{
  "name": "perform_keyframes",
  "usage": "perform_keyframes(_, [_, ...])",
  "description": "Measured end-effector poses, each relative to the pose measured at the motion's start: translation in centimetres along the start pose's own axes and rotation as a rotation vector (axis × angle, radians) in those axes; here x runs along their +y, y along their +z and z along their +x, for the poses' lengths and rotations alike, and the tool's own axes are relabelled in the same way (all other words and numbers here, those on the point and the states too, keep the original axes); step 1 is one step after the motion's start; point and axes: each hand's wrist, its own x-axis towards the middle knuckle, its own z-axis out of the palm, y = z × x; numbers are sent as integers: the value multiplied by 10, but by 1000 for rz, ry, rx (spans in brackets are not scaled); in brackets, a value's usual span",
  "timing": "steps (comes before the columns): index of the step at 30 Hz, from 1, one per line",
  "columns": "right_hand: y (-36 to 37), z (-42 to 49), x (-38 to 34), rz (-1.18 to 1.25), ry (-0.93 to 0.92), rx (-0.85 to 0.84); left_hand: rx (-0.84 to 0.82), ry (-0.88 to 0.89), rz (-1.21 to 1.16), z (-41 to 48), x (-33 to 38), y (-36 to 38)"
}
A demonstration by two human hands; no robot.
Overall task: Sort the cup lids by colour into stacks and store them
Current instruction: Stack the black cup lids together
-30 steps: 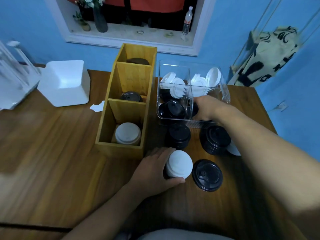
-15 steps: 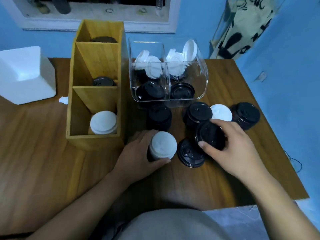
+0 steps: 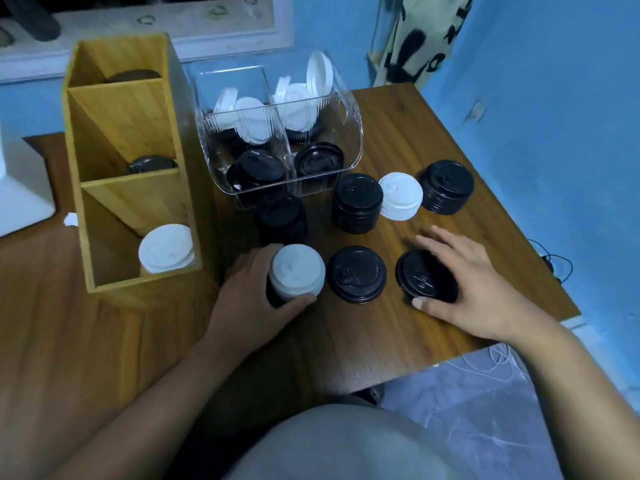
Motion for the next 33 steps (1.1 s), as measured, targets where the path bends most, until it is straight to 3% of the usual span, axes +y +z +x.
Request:
perform_keyframes(2, [-3,5,6,10,-76,-109,3,-7,1,0,0,0])
perform_keyframes(5, [2,12,11,-88,-80,-115,7,-15,-15,0,3,0])
perform_keyframes(9, [0,11,5,-33,6,109,9,-17,-22,0,3,1])
perform_keyframes(12, [9,15,-23,51,-39,283,9,-14,-30,-1,3,0])
perform_keyframes(16, [37,28,-60,-20,-154,203,20,-4,-51,-2,4,-1])
perform_keyframes(24, [50,37,-78,-232,-154,143,27,-19,-54,0,4,-2])
perform_keyframes(33, [44,47,-83,-299,-120,34,13,-41,-55,0,4,-3])
